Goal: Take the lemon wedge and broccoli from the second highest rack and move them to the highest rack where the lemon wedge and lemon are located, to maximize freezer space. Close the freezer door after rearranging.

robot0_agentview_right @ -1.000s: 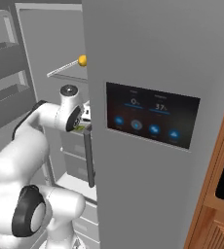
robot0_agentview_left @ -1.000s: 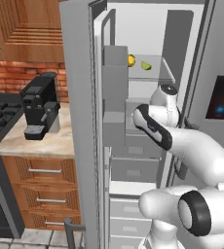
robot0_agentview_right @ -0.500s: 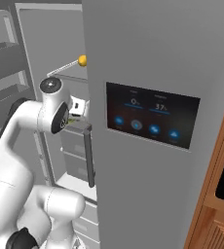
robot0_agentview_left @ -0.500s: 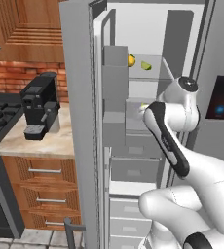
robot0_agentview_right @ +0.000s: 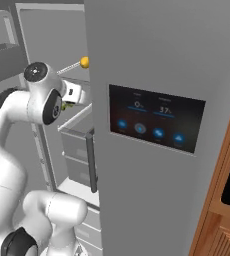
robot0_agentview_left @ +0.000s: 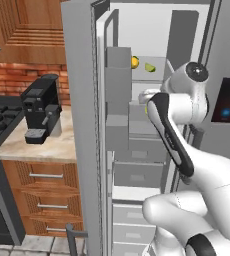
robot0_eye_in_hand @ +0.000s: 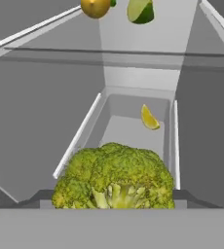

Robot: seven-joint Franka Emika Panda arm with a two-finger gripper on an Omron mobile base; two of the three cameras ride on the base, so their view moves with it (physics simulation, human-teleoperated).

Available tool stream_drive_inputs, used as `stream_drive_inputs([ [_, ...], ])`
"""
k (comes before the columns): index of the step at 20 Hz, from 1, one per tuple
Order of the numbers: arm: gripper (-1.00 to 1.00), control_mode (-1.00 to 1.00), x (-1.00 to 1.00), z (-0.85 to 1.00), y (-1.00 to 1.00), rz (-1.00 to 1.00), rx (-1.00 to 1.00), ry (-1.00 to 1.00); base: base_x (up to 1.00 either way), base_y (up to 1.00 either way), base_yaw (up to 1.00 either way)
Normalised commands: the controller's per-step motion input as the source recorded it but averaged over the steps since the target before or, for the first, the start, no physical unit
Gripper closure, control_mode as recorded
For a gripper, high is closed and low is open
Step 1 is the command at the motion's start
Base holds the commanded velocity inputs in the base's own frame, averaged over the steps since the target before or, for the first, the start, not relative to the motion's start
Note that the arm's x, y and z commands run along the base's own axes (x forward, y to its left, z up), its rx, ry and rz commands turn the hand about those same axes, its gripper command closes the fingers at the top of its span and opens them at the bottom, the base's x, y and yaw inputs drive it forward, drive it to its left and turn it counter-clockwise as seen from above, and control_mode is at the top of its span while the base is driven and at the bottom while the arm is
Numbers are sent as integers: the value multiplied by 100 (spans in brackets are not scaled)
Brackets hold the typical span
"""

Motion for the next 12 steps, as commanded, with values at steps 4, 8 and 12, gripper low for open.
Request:
stream_drive_inputs([
  [4,100,-100,32,77,0,-4,0,-1,0,0,0],
  [8,100,-100,53,38,-3,-3,0,0,0,0,0],
  [12,100,-100,74,0,-5,-3,0,0,0,0,0],
])
